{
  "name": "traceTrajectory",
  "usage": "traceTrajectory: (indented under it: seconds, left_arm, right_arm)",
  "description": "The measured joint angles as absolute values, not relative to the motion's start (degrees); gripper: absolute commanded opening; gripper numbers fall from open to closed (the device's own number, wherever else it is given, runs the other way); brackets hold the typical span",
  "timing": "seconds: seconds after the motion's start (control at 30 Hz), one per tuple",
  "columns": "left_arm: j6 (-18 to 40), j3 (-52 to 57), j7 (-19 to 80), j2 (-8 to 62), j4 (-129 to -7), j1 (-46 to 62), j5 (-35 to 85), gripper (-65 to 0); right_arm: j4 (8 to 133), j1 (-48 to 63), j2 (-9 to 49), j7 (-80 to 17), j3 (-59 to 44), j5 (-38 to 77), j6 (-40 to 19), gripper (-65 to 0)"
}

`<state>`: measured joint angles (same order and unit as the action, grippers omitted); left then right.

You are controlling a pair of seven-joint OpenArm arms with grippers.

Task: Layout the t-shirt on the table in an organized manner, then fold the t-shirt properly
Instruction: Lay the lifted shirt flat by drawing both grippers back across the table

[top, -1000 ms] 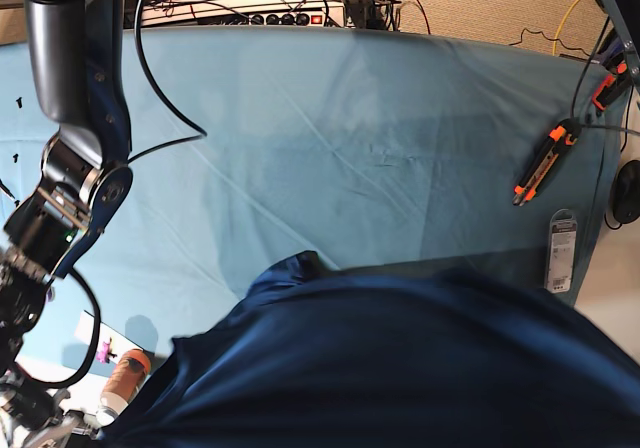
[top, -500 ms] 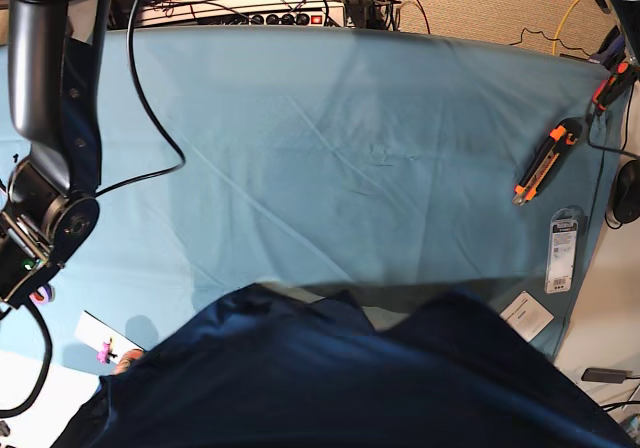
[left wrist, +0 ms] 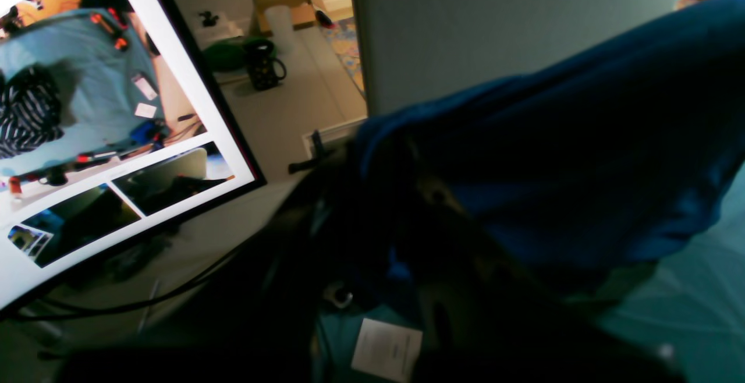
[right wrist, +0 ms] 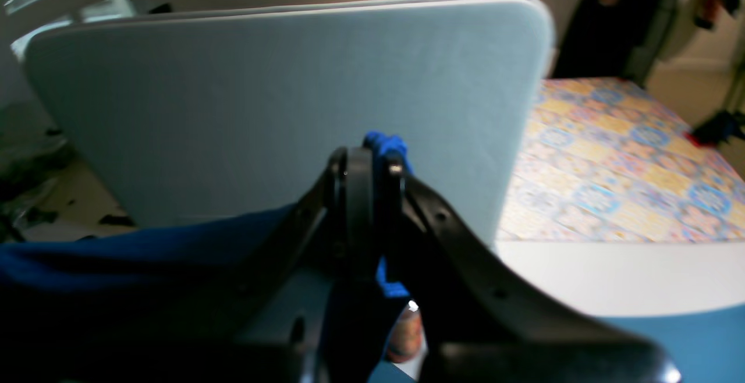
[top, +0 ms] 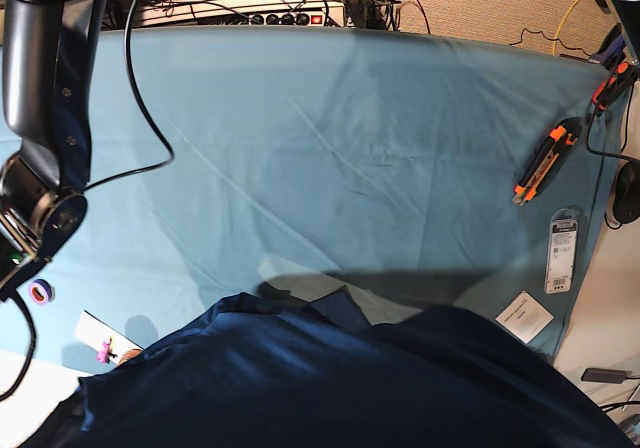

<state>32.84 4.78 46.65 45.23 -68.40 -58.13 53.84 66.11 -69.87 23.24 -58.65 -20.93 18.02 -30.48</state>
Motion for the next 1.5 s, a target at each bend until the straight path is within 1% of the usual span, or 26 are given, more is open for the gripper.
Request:
traceTrajectory:
  seconds: [0.2, 0.33, 0.63, 0.77, 0.93, 1.0, 1.13, 1.37, 1.5]
  left_arm:
    - [33.0, 4.7, 46.6, 45.1, -68.6, -57.6, 54.7, -65.0]
    - [33.0, 4.6, 46.6, 44.8, -68.7, -54.1, 56.0, -65.0]
    - [33.0, 4.6, 47.9, 40.3, -68.5, -50.9, 55.1, -65.0]
    - [33.1, 4.6, 48.1, 39.7, -68.5, -50.9, 55.1, -65.0]
    - [33.0, 4.8, 54.6, 39.7, -68.4, -50.9, 59.9, -65.0]
    - [33.0, 4.8, 55.7, 39.8, -68.5, -50.3, 61.8, -65.0]
    - [34.4, 4.9, 57.6, 39.8, -68.5, -46.3, 64.9, -65.0]
    - [34.3, 4.9, 58.2, 39.7, -68.4, -39.9, 66.3, -65.0]
    - [34.5, 6.6, 62.0, 39.5, -68.4, -36.8, 71.3, -65.0]
  right_arm:
    - [66.1, -69.9, 28.4, -59.8, -20.9, 19.6, -30.9, -65.0]
    - [66.1, -69.8, 30.3, -61.9, -20.9, 22.0, -30.9, -65.0]
    - [66.1, -62.4, 30.2, -63.2, -20.9, 26.1, -31.1, -65.0]
    - [66.1, -60.2, 30.2, -65.4, -20.9, 29.5, -31.3, -65.0]
    - [66.1, -56.7, 30.2, -70.6, -20.9, 36.1, -32.1, -65.0]
    - [66.1, -54.8, 30.2, -72.6, -20.9, 39.9, -32.6, -65.0]
    - [66.1, -50.5, 30.2, -75.7, -20.9, 44.4, -34.5, -65.0]
    - [66.1, -45.1, 30.2, -79.8, -20.9, 53.0, -35.6, -65.0]
    - [66.1, -42.6, 30.1, -81.6, -20.9, 58.2, -37.2, -65.0]
